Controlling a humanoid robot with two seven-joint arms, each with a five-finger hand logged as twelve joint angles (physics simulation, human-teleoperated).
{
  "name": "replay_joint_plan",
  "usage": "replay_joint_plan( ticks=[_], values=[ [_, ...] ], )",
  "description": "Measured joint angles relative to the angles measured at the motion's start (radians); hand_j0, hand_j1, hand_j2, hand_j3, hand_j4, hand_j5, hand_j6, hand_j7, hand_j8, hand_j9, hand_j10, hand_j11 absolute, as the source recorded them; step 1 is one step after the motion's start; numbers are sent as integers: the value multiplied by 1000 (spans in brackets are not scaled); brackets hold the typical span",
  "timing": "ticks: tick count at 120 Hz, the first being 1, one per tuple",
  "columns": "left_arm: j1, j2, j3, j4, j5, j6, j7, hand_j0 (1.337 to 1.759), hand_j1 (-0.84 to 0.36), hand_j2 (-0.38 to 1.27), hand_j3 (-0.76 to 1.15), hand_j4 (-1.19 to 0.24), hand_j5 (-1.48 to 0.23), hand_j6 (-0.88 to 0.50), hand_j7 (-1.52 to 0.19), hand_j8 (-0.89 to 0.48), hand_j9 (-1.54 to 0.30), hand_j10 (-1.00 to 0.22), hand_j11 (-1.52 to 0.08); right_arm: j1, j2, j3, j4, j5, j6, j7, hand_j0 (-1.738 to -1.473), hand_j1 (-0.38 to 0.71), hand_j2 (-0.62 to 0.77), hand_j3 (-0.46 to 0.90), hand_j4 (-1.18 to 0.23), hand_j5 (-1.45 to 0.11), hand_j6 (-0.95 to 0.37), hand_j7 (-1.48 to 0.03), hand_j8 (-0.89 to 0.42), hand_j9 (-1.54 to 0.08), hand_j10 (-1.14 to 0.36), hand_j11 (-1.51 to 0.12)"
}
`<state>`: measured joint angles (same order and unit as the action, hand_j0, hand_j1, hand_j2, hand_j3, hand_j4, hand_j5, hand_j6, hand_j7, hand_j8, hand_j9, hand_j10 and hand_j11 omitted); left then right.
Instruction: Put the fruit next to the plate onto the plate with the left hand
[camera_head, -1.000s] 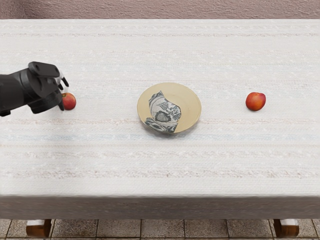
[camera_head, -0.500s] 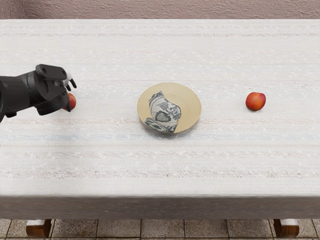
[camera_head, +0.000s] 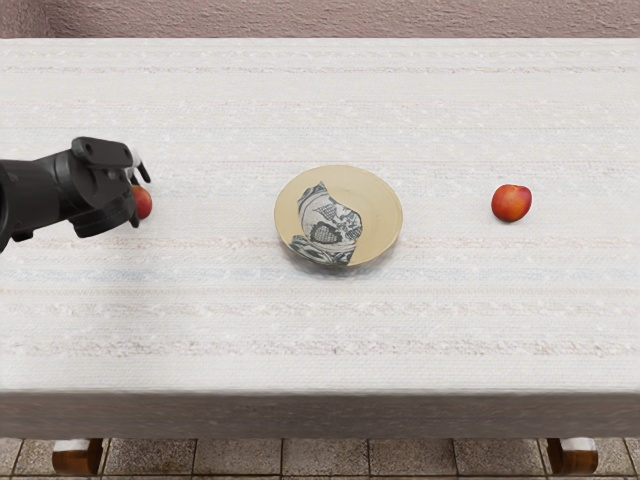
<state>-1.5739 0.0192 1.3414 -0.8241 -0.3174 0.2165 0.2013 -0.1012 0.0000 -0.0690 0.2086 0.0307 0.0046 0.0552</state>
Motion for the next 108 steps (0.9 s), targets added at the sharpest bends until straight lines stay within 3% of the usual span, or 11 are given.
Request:
replay_joint_plan(
  ticks=[52, 108],
  values=[
    [3, -10, -3, 1, 5, 2, 1, 1658, -242, 110, 0, -514, -638, -516, -639, -498, -653, -505, -653, 0, 0, 0, 0, 0, 0, 0, -1658, -322, -5, 0, -22, -29, -22, -29, -22, -29, -22, -29],
    [-14, 8, -34, -7, 2, -24, 3, 1655, -301, 287, 0, -647, -835, -429, -842, -440, -849, -618, -849, 0, 0, 0, 0, 0, 0, 0, -1658, -322, -5, 0, -22, -29, -22, -29, -22, -29, -22, -29]
  ],
)
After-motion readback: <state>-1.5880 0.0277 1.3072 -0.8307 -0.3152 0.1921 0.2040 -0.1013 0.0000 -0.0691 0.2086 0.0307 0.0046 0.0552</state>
